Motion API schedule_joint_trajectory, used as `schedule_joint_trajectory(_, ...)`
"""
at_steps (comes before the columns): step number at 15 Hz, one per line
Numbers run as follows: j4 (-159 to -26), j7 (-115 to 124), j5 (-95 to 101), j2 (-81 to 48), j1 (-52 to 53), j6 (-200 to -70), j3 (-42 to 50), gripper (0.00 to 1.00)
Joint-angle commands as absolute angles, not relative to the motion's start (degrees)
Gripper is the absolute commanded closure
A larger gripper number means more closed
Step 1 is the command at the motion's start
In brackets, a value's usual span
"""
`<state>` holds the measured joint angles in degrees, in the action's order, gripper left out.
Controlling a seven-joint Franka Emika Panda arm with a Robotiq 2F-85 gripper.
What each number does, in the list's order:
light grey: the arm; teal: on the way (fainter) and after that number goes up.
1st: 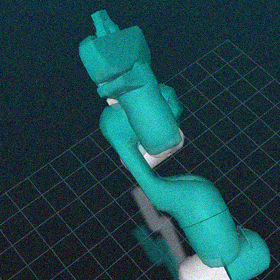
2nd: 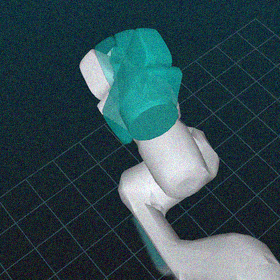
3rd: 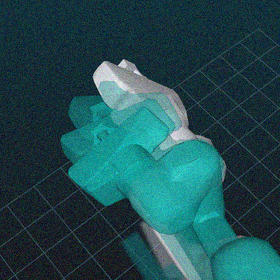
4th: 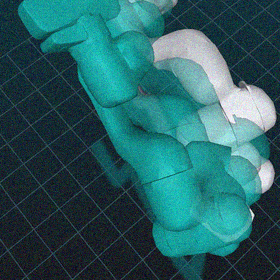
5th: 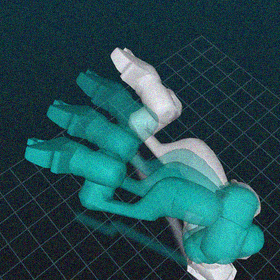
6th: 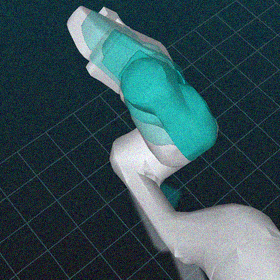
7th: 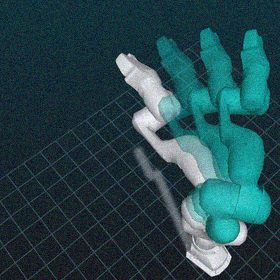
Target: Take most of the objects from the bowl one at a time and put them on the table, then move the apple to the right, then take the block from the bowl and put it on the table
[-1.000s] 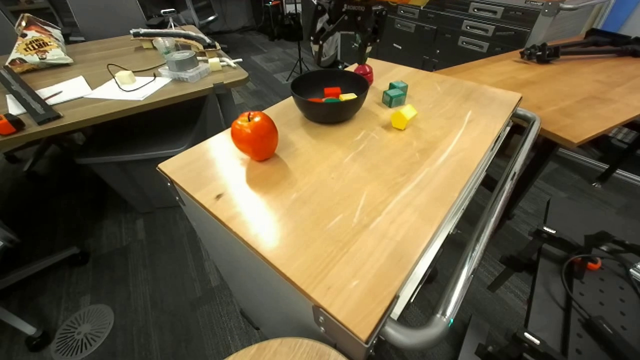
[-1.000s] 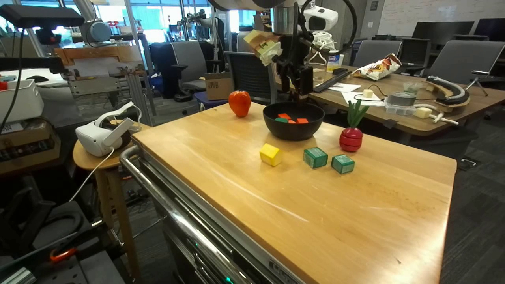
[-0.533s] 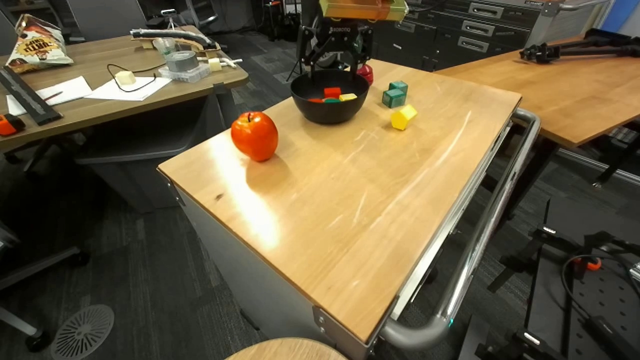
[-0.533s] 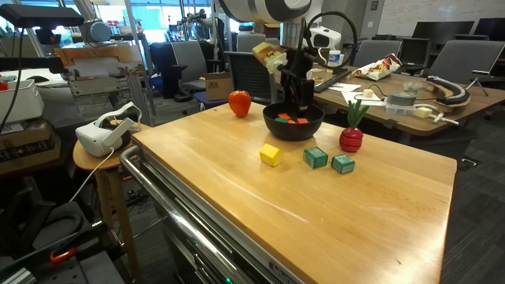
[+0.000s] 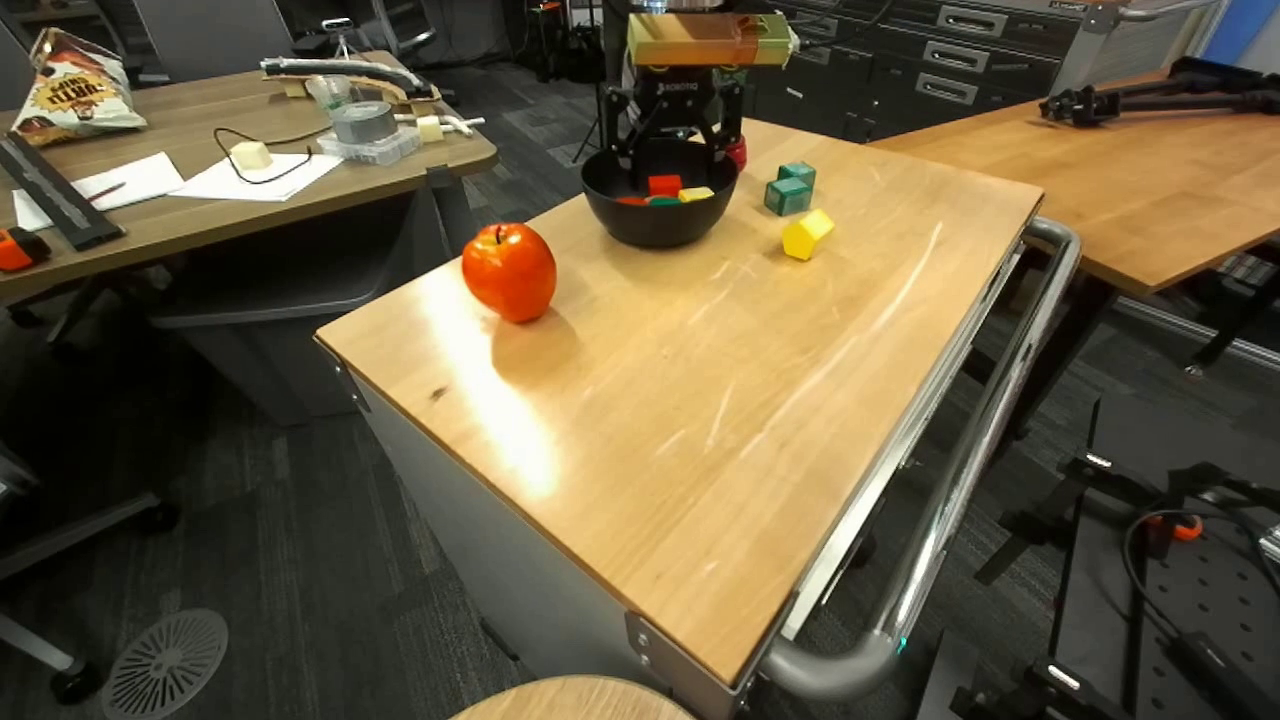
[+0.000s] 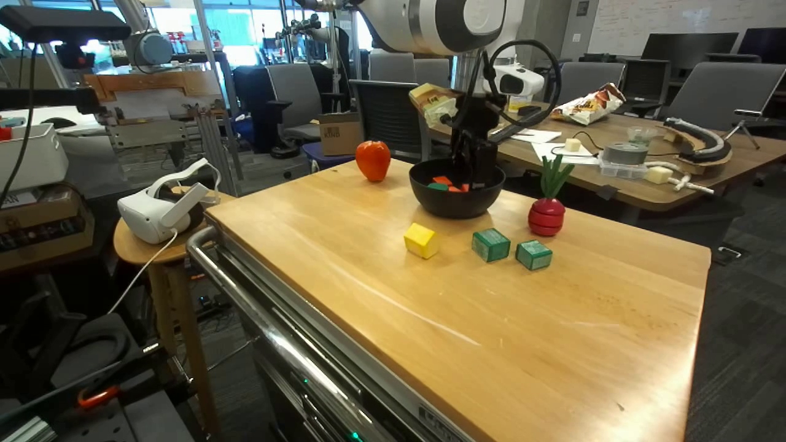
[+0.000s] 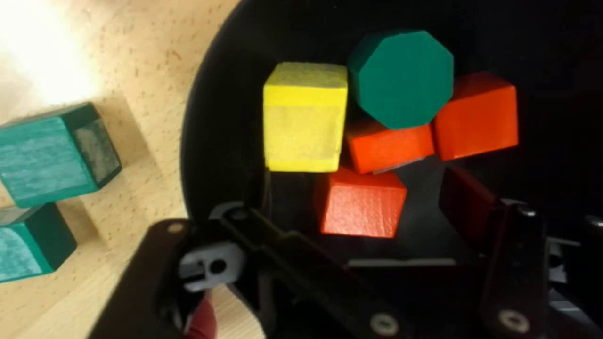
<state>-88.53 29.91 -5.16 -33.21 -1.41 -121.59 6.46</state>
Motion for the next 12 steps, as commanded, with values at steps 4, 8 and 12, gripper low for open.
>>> schedule_joint_trajectory(4, -83.41, 31.8, -5.18, -35.95, -1.13, -118.36, 7.58, 0.6)
schedule_joint_trajectory(8, -85.35, 31.21, -4.49, -33.71, -0.89, -120.25, 7.88, 0.83)
schedule_joint_trajectory(12, -95.96, 26.73, 0.45, -23.31, 0.6, -124.43, 8.3, 0.83)
